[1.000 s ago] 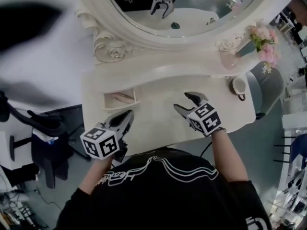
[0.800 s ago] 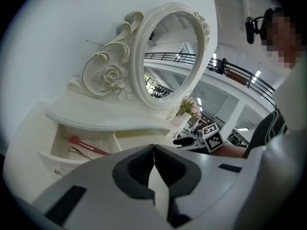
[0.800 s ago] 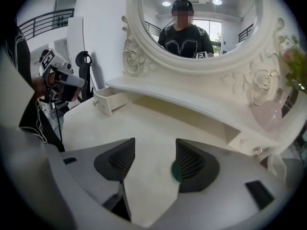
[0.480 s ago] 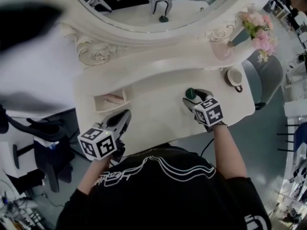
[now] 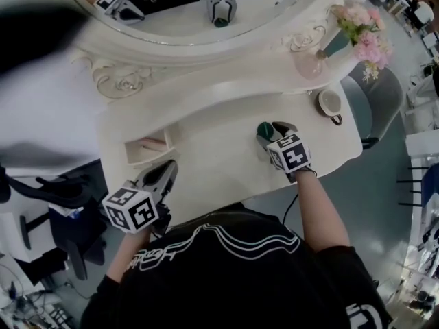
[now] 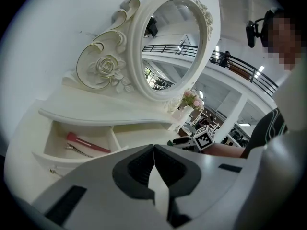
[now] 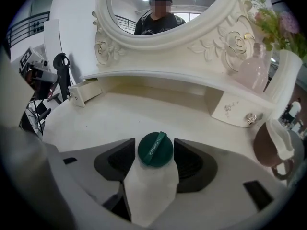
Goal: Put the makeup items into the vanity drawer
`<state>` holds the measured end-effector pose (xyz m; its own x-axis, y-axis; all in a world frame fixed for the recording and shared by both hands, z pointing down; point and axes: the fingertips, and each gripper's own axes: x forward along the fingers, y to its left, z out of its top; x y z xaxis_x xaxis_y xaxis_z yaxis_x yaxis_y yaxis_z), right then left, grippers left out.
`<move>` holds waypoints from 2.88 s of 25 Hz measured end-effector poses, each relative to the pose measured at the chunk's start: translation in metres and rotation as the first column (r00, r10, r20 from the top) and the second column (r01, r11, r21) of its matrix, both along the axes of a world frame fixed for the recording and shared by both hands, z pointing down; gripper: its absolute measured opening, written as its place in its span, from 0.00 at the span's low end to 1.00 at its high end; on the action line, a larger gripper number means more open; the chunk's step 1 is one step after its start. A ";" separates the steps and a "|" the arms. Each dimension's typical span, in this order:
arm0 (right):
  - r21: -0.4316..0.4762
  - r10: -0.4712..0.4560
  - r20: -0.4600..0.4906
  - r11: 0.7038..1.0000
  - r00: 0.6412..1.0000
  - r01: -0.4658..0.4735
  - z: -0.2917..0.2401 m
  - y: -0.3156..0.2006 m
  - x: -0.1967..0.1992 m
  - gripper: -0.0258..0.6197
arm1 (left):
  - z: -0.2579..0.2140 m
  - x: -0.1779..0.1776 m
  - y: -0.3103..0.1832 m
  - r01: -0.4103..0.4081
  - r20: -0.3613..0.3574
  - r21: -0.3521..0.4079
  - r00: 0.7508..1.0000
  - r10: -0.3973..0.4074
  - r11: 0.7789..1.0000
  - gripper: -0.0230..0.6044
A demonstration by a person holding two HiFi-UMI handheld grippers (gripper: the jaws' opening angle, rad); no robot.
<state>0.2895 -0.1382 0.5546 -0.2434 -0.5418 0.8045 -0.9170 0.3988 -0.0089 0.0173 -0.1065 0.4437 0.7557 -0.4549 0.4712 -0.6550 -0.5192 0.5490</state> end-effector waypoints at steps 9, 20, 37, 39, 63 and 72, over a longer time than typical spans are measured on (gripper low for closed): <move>-0.008 0.032 0.044 0.999 0.999 -0.032 0.006 0.001 0.001 0.45 | 0.005 -0.001 0.000 0.001 0.003 -0.012 1.000 -0.001 1.000 0.07; 0.012 0.011 0.038 1.000 0.999 -0.011 0.005 0.004 -0.007 0.33 | 0.005 -0.008 0.002 0.008 0.001 -0.006 1.000 -0.008 1.000 0.07; 0.047 -0.076 0.066 0.996 0.995 0.073 -0.027 -0.003 -0.061 0.14 | -0.001 -0.030 0.005 0.051 -0.016 0.007 0.999 -0.051 0.999 0.07; 0.071 -0.114 0.072 0.992 0.991 0.109 -0.039 -0.007 -0.078 0.14 | -0.002 -0.036 0.006 0.061 -0.018 0.011 0.998 -0.061 0.998 0.07; 0.221 -0.485 0.047 0.858 0.873 0.464 -0.117 -0.033 -0.269 0.14 | -0.016 -0.148 0.023 0.266 -0.054 0.036 0.963 -0.264 0.963 0.07; 0.167 -0.622 0.013 0.773 0.783 0.612 -0.096 -0.022 -0.333 0.14 | -0.009 -0.180 0.027 0.311 -0.059 0.020 0.949 -0.309 0.950 0.07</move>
<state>-0.0435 -0.1604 0.4586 -0.6133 -0.3660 0.6999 -0.4726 0.8801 0.0462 -0.1630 -0.0795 0.4343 0.5994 -0.6836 0.4165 -0.7556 -0.3115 0.5763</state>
